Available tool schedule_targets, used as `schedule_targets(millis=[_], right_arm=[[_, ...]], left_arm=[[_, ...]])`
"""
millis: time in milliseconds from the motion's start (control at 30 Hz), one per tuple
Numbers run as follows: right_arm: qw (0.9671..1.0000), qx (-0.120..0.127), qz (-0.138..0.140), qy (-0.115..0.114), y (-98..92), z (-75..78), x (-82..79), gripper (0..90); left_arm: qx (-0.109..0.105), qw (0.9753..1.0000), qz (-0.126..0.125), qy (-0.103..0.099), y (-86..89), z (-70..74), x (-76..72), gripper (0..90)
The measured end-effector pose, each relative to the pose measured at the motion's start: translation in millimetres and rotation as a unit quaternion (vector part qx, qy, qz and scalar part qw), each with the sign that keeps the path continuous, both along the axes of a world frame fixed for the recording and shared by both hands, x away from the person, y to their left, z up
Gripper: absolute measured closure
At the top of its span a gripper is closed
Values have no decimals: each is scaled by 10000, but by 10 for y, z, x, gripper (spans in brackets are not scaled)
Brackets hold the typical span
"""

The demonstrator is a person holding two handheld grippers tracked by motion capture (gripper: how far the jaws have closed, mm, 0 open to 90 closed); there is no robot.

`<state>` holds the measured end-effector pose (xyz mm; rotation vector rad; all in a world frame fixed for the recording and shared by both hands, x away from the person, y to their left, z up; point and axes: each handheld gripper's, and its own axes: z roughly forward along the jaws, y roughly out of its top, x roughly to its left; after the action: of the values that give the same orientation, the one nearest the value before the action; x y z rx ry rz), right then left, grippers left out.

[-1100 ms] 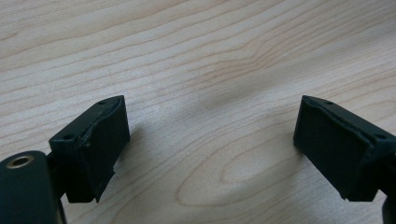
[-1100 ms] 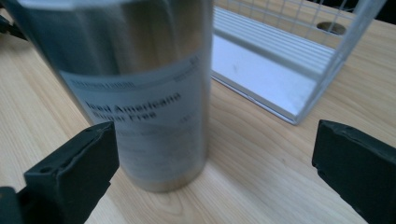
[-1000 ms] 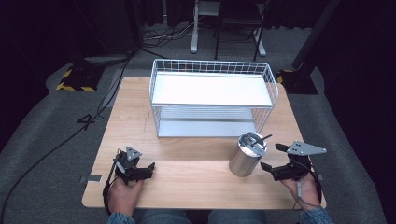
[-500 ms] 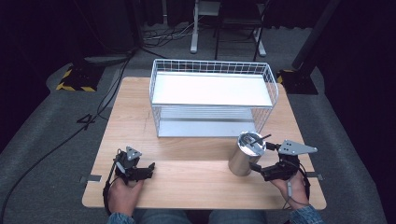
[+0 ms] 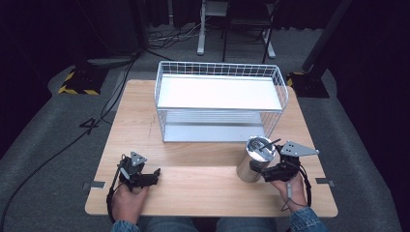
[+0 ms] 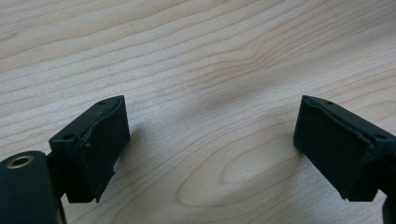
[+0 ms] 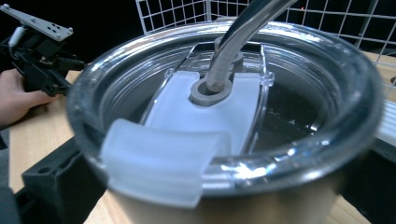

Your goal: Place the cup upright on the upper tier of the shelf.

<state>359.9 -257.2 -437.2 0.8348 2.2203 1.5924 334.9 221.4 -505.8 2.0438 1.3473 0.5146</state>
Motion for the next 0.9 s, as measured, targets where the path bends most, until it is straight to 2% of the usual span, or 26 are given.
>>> schedule_targets(millis=[200, 567, 633, 700, 867, 900], right_arm=[[9999, 82, 17, -84, 25, -38, 27, 2], [9995, -201, 83, -231, 46, 9, 32, 34], [9995, -224, 79, -228, 44, 17, 36, 35], [9997, -131, 105, -179, 36, 27, 46, 37], [9992, -242, 124, -298, 59, 135, 46, 38], [9991, -265, 162, -278, 71, 201, 54, 38]], left_arm=[[1, 10000, -1, 1, 0, 0, 0, 110], [-4, 10000, 11, 2, -2, 0, -2, 111], [-5, 10000, 13, 1, -3, 0, -2, 111], [-13, 10000, 21, 3, -4, -1, -3, 111], [-8, 10000, 15, 2, -3, 0, -2, 111], [-12, 10000, 21, 3, -4, 0, -3, 111]])
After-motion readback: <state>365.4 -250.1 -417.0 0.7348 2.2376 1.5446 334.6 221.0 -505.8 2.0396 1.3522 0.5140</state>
